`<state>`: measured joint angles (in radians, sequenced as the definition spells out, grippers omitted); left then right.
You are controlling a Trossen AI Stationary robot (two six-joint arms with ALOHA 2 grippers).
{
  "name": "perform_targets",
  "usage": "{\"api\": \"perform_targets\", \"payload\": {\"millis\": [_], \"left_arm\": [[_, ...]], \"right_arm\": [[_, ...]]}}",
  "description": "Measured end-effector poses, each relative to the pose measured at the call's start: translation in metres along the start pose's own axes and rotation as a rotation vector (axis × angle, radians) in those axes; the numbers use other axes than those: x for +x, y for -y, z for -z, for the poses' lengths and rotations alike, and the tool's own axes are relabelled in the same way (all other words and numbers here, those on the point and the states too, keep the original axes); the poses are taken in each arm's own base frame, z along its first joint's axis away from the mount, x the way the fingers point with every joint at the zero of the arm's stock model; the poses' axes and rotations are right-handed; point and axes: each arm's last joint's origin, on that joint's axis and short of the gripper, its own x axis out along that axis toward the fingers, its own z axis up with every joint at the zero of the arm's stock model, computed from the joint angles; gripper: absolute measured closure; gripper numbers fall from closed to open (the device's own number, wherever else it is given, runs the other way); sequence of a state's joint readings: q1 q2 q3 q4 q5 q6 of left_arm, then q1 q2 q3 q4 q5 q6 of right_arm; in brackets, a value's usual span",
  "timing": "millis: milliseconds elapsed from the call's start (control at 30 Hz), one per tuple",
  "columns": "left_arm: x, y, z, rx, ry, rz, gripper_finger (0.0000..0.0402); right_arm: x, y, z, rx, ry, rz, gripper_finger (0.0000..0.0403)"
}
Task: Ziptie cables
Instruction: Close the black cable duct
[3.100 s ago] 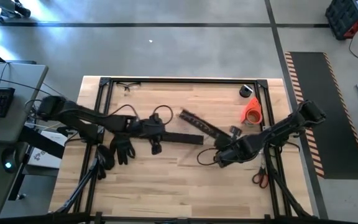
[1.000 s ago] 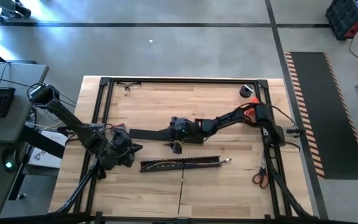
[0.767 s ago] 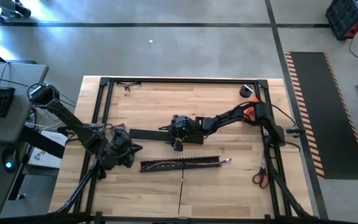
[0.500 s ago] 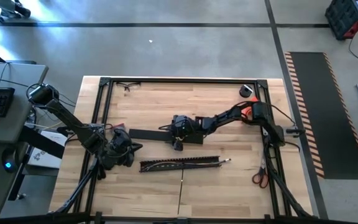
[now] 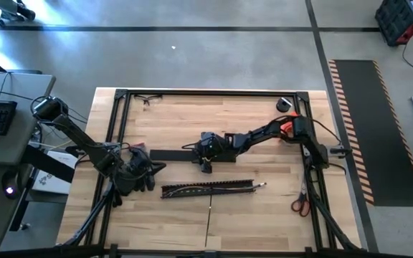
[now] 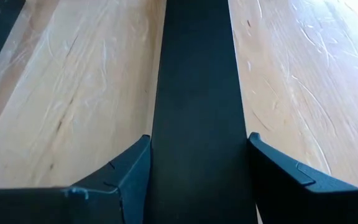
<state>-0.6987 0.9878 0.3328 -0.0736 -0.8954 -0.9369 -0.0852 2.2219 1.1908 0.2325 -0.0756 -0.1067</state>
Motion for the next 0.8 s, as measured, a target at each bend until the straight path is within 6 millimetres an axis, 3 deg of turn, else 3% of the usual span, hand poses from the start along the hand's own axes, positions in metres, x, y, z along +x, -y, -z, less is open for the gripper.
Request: {"api": "perform_targets", "payload": {"millis": [200,600,800], "left_arm": [[-0.002,0.006,-0.008,0.007,0.022,0.02,0.0402],[-0.031,0.028,-0.06,0.128,0.064,0.082,0.0402],[-0.045,0.028,-0.07,0.148,0.095,0.071,0.0402]], "right_arm": [[-0.013,0.002,-0.005,0.002,-0.026,0.014,0.0201],[-0.054,-0.008,-0.022,-0.062,-0.114,-0.018,0.0201],[-0.074,-0.012,-0.018,-0.043,-0.017,-0.028,0.0201]]}}
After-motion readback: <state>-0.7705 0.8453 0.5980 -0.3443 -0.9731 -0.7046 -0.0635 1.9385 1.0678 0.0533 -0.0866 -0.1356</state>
